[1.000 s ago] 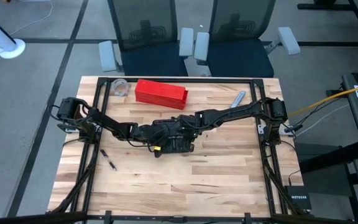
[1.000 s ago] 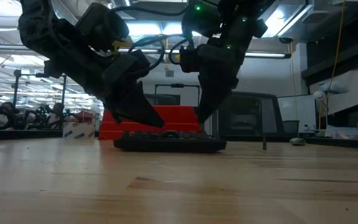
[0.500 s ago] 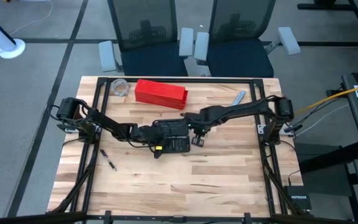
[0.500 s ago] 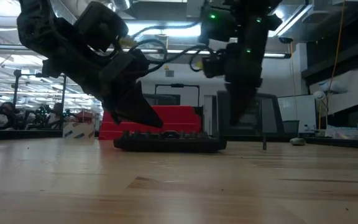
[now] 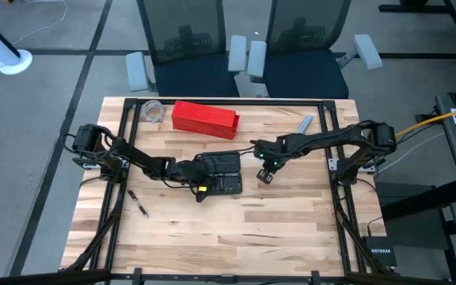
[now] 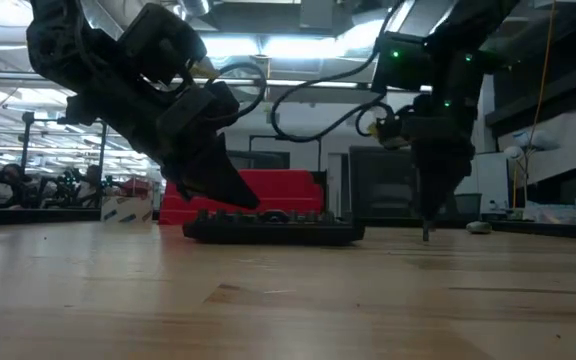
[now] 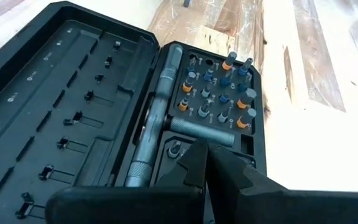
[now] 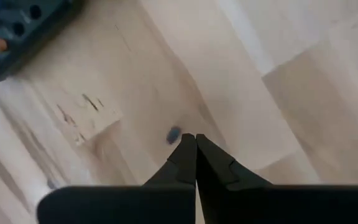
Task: Prefit tool cases
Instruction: Remove the screwdriver bit from the tool case
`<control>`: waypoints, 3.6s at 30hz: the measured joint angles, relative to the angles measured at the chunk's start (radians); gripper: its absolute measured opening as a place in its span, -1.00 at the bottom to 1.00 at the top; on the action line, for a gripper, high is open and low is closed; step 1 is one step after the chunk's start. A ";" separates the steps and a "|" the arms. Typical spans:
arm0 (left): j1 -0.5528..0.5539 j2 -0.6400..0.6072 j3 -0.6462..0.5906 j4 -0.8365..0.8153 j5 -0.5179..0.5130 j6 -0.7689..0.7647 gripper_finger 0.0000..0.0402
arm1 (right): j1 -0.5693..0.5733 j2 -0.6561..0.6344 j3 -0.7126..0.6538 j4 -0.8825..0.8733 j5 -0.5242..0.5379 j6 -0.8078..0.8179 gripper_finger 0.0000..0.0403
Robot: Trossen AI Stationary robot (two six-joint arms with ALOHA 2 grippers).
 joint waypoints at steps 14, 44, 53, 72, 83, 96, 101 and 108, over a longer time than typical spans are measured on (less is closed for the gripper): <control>0.005 0.000 0.000 -0.001 0.000 0.000 -1.00 | 0.005 0.002 0.000 0.007 0.089 0.032 -1.00; 0.005 0.000 0.000 -0.022 0.000 0.000 -1.00 | 0.020 -0.020 0.109 0.065 -0.057 -0.230 -0.57; 0.003 0.000 0.000 -0.021 -0.005 -0.027 -1.00 | 0.176 0.059 0.115 0.212 -0.095 -0.303 -0.57; 0.003 0.088 0.026 0.094 -0.031 -0.087 -1.00 | 0.188 0.146 0.167 0.244 0.024 -0.241 -0.57; 0.020 0.054 0.111 0.077 0.025 0.031 -1.00 | 0.188 0.146 0.167 0.241 0.009 -0.224 -0.57; -0.004 -0.024 0.110 -0.146 0.025 0.078 -1.00 | 0.189 0.146 0.167 0.199 -0.033 -0.261 -0.57; -0.008 0.000 0.111 -0.145 0.019 0.072 -1.00 | 0.189 0.153 0.167 0.179 -0.028 -0.276 -0.57; -0.016 0.051 0.111 -0.107 0.022 0.031 -1.00 | 0.189 0.168 0.167 0.182 -0.031 -0.277 -0.57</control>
